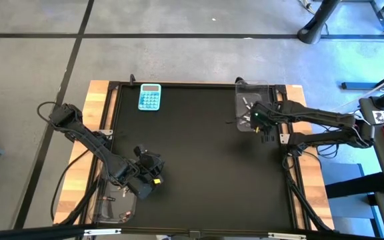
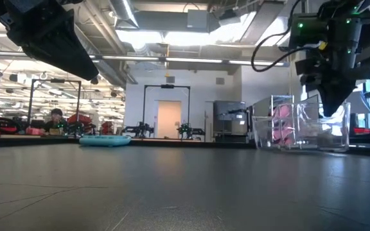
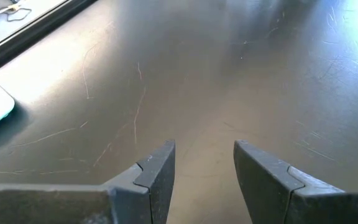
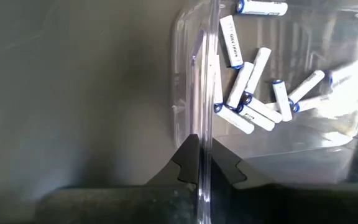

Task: Sort batteries
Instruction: Move the top transparent bin to the top right of the table, then move the bottom transparent bin to the top center of the table

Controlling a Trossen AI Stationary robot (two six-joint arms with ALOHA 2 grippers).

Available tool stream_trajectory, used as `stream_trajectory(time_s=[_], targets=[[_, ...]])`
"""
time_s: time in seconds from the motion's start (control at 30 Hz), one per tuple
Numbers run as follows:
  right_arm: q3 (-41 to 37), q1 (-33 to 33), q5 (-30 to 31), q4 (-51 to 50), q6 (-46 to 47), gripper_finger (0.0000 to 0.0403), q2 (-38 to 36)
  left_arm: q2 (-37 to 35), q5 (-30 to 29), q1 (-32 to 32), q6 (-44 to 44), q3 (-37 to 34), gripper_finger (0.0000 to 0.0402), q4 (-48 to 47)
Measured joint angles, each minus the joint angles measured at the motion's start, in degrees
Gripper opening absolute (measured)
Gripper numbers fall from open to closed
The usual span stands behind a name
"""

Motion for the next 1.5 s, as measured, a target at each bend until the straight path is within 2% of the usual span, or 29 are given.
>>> stream_trajectory(time_s=[0.2,0.37,0.57,0.77,0.9,1.03,1.13,1.23,1.4,1.5], targets=[[-2.2,-4.3,-1.4,4.7,-0.1,0.001,0.0,0.0,0.0,0.0,0.1,0.0,0.0155,0.0],[-2.6,-5.4,0.3,5.2,-0.5,0.0022,0.0,0.0,0.0,0.0,0.1,0.0,0.0155,0.0],[-1.6,-5.3,2.8,4.7,-0.7,0.0086,0.0,0.0,0.0,0.0,-0.4,0.0,0.0155,0.0],[5.1,-5.3,0.2,2.9,1.1,0.0165,-0.1,0.0,0.0,0.0,-0.4,0.0,0.0155,0.0],[10.4,-5.3,-1.4,1.9,4.6,0.0192,-0.2,0.0,0.0,0.0,-0.4,0.0,0.0155,0.0],[14.2,-5.0,-1.8,0.6,7.0,0.0199,-0.2,0.0,0.0,0.0,-0.7,0.0,0.0155,0.0],[15.4,-1.8,-3.2,1.4,10.6,0.0195,-0.2,0.0,0.1,0.0,2.8,0.2,0.0155,-0.2],[15.3,5.0,-5.4,5.5,14.9,0.0187,-0.1,0.0,1.3,-0.3,13.6,2.6,0.0155,-0.9],[12.3,20.3,-6.3,22.0,21.8,0.0175,1.1,0.0,9.1,-2.3,36.4,12.5,0.0155,-0.7],[10.2,28.5,-4.9,33.3,23.5,0.0172,2.6,0.5,14.3,-5.1,44.6,20.5,0.0146,-3.6]])
